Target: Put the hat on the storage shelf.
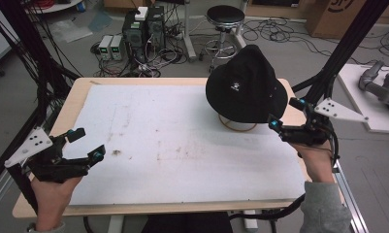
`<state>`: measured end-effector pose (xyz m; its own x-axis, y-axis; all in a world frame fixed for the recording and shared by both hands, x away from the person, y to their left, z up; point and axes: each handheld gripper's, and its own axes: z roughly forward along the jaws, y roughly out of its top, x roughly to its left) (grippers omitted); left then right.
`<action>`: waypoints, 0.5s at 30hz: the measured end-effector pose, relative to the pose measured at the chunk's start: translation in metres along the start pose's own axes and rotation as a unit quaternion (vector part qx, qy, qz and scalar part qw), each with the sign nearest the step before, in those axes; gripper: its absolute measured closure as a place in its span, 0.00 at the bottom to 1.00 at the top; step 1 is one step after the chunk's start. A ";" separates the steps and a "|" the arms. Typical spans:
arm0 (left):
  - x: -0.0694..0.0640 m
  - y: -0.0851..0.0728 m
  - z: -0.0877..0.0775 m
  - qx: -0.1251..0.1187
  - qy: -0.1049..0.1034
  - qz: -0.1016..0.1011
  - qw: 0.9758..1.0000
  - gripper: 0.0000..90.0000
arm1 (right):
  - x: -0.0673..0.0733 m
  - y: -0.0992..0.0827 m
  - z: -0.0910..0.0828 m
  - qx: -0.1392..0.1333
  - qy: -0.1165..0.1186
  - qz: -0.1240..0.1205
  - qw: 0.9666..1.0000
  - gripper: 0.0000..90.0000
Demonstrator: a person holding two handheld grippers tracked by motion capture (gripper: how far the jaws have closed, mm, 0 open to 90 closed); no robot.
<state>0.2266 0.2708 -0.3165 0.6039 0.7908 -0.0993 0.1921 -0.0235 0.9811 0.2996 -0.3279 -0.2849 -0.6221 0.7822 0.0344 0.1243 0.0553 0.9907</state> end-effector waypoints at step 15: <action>-0.002 0.002 0.001 -0.003 -0.002 0.003 1.000 0.11 | 0.005 -0.028 -0.023 0.002 -0.020 0.007 1.000 0.01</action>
<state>0.2267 0.2687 -0.3149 0.6089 0.7876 -0.0944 0.1844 -0.0248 0.9825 0.2756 -0.3400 -0.3092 -0.5895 0.8066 0.0428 0.1353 0.0463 0.9897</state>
